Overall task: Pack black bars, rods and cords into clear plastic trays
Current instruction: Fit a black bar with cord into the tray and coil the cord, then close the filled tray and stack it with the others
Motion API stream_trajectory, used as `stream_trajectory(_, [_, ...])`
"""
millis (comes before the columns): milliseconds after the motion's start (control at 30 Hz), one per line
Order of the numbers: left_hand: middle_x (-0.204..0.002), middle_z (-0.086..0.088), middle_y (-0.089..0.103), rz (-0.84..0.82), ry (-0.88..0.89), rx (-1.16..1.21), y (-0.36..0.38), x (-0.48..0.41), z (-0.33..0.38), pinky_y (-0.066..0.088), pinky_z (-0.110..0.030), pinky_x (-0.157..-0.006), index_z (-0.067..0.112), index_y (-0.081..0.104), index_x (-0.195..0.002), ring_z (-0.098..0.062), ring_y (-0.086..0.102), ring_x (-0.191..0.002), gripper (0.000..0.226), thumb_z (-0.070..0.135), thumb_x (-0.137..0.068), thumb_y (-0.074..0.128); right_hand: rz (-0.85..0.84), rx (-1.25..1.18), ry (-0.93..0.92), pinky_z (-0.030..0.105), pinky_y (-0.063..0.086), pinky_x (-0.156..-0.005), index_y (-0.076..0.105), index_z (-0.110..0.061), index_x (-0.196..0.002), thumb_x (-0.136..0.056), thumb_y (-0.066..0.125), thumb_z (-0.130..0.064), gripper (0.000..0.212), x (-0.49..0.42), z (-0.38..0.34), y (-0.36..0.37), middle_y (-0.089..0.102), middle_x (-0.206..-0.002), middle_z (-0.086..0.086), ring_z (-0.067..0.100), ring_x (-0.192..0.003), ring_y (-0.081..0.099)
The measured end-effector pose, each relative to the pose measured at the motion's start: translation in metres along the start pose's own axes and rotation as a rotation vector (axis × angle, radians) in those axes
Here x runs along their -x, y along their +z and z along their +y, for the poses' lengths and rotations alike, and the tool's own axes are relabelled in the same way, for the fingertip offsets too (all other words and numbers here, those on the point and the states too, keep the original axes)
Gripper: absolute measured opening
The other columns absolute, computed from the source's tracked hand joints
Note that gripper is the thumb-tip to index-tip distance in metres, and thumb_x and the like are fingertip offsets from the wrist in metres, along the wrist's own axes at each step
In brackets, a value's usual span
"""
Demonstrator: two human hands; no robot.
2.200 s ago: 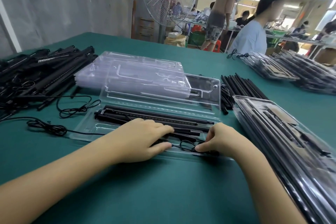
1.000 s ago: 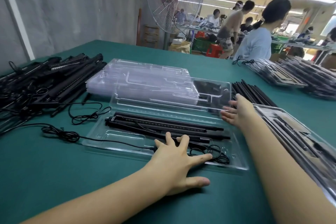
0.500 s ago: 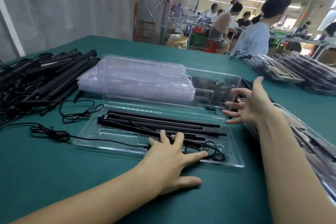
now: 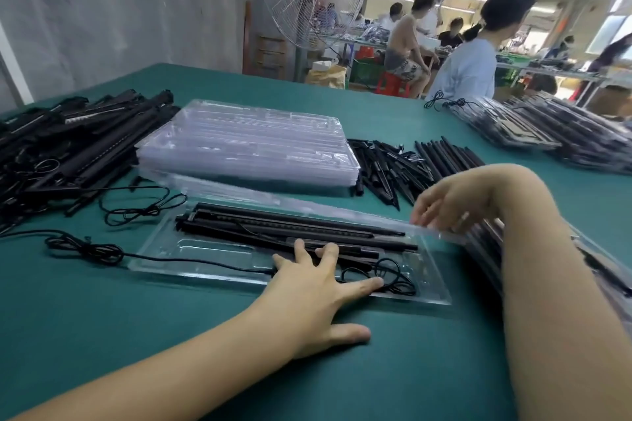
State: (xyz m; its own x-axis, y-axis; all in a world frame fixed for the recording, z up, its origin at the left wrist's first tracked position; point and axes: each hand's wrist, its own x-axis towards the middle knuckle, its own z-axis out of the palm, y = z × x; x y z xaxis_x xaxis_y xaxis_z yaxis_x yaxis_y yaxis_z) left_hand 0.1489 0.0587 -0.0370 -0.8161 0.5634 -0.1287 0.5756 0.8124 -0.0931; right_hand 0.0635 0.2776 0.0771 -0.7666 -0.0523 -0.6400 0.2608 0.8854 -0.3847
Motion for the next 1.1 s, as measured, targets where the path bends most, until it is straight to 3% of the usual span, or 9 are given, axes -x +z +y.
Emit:
stream_trajectory(167, [-0.152, -0.021, 0.005, 0.008, -0.011, 0.005, 0.002, 0.0, 0.001, 0.025, -0.066, -0.101, 0.061, -0.009, -0.137, -0.057, 0.007, -0.134, 0.066, 0.076, -0.083, 0.025, 0.287, 0.37, 0.001, 0.031, 0.051, -0.063, 0.063, 0.002, -0.084, -0.086, 0.051, 0.002, 0.012, -0.006, -0.031, 0.024, 0.062, -0.083, 0.013, 0.022, -0.068, 0.056])
stream_trajectory(333, [-0.152, -0.021, 0.007, -0.027, -0.026, 0.001, -0.004, 0.002, 0.003, 0.019, -0.068, -0.102, 0.058, -0.008, -0.139, -0.056, 0.009, -0.135, 0.066, 0.075, -0.084, 0.024, 0.164, 0.366, -0.042, 0.035, 0.056, -0.082, 0.06, -0.012, -0.109, -0.08, 0.052, -0.065, 0.061, 0.003, -0.032, 0.058, 0.065, -0.108, 0.006, 0.021, -0.088, 0.065])
stream_trajectory(533, [-0.151, -0.034, -0.004, -0.1, -0.185, -0.069, -0.017, 0.02, 0.028, 0.002, -0.062, -0.109, 0.04, -0.012, -0.147, -0.05, 0.002, -0.14, 0.067, 0.06, -0.095, 0.026, 0.335, 0.288, -0.008, 0.033, 0.042, -0.08, 0.037, -0.013, -0.125, -0.078, 0.061, -0.061, 0.072, -0.004, -0.02, 0.088, 0.056, -0.121, 0.011, 0.028, -0.105, 0.056])
stream_trajectory(633, [-0.143, -0.033, 0.032, 0.04, -0.126, -0.06, -0.025, 0.043, 0.027, 0.021, -0.051, -0.111, 0.016, 0.023, -0.149, -0.04, 0.029, -0.136, 0.06, 0.047, -0.099, 0.034, 0.384, 0.244, -0.004, 0.036, 0.042, -0.089, 0.038, -0.013, -0.125, -0.076, 0.063, -0.061, 0.073, -0.006, -0.02, 0.094, 0.048, -0.13, 0.014, 0.03, -0.114, 0.051])
stream_trajectory(700, [-0.087, -0.012, 0.069, 0.334, 0.008, -0.049, -0.024, 0.055, 0.02, 0.052, -0.029, -0.072, 0.016, 0.069, -0.093, -0.024, 0.067, -0.083, 0.032, 0.044, -0.088, 0.054, 0.437, 0.289, 0.017, 0.038, 0.04, -0.096, 0.036, -0.012, -0.128, -0.076, 0.063, -0.062, 0.077, -0.011, -0.02, 0.102, 0.042, -0.134, 0.017, 0.032, -0.121, 0.045])
stream_trajectory(767, [-0.061, 0.003, 0.059, 0.513, 0.067, 0.123, -0.029, 0.06, 0.008, 0.047, -0.023, -0.047, 0.021, 0.056, -0.061, -0.017, 0.06, -0.056, 0.035, 0.042, -0.086, 0.044, 0.481, 0.313, 0.03, 0.039, 0.035, -0.102, 0.032, -0.011, -0.132, -0.079, 0.061, -0.061, 0.079, -0.017, -0.02, 0.111, 0.036, -0.138, 0.02, 0.035, -0.127, 0.037])
stream_trajectory(900, [-0.136, 0.003, 0.053, 0.466, 0.05, 0.415, -0.032, 0.023, -0.029, 0.03, -0.026, -0.108, 0.025, 0.055, -0.127, -0.012, 0.044, -0.126, 0.04, 0.043, -0.098, 0.033, 0.567, 0.197, 0.003, 0.038, 0.03, -0.105, 0.031, -0.013, -0.135, -0.082, 0.059, -0.057, 0.075, -0.021, -0.012, 0.125, 0.033, -0.139, 0.02, 0.035, -0.129, 0.031])
stream_trajectory(1000, [-0.157, 0.014, 0.003, 0.252, 0.056, 0.325, -0.012, -0.009, -0.049, -0.003, -0.032, -0.116, 0.041, 0.007, -0.148, -0.007, -0.003, -0.145, 0.051, 0.046, -0.1, 0.024, 0.646, 0.118, -0.089, 0.035, 0.028, -0.103, 0.039, -0.016, -0.13, -0.087, 0.055, -0.053, 0.06, -0.02, 0.001, 0.136, 0.036, -0.137, 0.016, 0.032, -0.126, 0.032])
stream_trajectory(1100, [-0.155, 0.018, -0.011, 0.16, 0.035, 0.169, 0.014, -0.022, -0.052, -0.013, -0.038, -0.114, 0.049, -0.007, -0.144, -0.005, -0.016, -0.142, 0.049, 0.053, -0.098, 0.009, 0.598, 0.101, -0.168, 0.031, 0.028, -0.103, 0.042, -0.02, -0.136, -0.092, 0.053, -0.04, 0.049, -0.016, 0.013, 0.131, 0.036, -0.142, 0.008, 0.028, -0.129, 0.033])
